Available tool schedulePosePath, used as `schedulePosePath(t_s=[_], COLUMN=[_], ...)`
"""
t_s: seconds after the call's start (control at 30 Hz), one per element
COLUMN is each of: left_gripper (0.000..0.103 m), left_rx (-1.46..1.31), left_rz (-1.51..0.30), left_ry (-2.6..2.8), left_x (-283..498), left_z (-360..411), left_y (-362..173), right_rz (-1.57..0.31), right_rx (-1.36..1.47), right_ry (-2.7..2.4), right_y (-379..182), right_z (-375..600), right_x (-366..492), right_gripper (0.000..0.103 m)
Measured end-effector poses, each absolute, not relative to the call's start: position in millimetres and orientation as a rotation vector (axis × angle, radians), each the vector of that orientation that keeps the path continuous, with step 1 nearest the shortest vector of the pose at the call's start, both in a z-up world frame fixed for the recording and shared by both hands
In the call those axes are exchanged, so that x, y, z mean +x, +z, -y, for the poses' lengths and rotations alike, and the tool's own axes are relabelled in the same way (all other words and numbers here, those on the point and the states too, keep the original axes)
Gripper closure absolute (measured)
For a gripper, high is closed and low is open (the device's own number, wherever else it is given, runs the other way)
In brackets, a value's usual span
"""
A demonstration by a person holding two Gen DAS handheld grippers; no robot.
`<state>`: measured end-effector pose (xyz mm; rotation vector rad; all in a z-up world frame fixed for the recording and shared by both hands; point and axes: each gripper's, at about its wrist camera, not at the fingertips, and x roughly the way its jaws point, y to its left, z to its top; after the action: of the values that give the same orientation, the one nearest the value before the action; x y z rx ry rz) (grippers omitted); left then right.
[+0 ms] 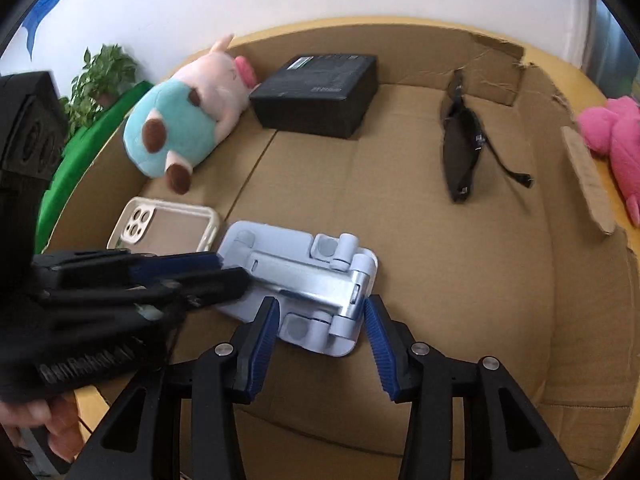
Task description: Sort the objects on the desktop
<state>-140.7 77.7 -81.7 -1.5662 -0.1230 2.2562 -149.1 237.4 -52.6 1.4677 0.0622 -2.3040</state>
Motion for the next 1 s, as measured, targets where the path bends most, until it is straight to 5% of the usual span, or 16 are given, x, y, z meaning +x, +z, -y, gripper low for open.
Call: schedulePosePath(t_s=[0.23,0.3,0.37,0.5,0.57,1.0], left_gripper=[0.077,0.076,0.070,0.033,0.024,0.024], left_rx=[-1.547,-1.448,-1.348,-1.041,-0.913,-0.814], left_rz=[0.128,0.140,0.118,-0.003,-0.063,0.001], left_ry=[2.321,2.378,2.456,2.672,2.756,2.875], left_x=[-132,-121,-109,-68,-48,-6], left_z=[-70,-64,-60,-53,-50,-14], left_y=[-74,-57,-39,0,10,-7], right_rz=[-0.101,-0.081,-0.080,-0.080,-0.093,-0.048], right_rx=[1.440,1.384,1.284,1.083,1.017,0.964], right_ry=[-2.357,-2.398,-2.477,-2.603,-2.637,-2.697], right_y=[-49,-37,-20,4,10,-5], right_z=[-238,-242,-244,-244,-245,-251], right_x=[-144,-136,-123,-91,-79,-30], right_gripper=[0.055,0.035,0.024,0.005,0.002,0.000])
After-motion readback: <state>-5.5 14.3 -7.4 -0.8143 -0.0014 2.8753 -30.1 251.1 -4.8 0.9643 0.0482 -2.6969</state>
